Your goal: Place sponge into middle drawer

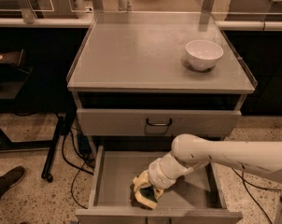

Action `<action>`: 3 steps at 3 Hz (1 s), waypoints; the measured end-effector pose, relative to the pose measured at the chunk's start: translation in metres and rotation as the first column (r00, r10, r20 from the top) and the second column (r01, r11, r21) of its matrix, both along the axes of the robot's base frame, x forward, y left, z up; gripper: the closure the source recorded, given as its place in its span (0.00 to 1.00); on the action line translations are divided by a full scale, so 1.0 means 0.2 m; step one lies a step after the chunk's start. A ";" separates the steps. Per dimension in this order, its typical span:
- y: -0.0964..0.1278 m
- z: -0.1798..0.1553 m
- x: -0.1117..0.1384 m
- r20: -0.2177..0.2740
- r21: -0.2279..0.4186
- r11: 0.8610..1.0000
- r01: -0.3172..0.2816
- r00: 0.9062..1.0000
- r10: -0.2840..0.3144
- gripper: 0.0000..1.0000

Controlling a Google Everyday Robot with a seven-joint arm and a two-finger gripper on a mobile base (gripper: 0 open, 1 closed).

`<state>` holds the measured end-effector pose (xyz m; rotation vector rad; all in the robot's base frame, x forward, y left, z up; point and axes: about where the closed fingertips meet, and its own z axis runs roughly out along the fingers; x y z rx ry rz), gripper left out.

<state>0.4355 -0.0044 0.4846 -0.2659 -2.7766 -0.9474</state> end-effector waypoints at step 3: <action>-0.06 -0.04 0.16 0.025 0.020 0.997 0.070 0.997 -0.071 1.00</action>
Offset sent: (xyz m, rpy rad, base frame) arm 0.0182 -0.0077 -0.0010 -0.0021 -0.0130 -0.0319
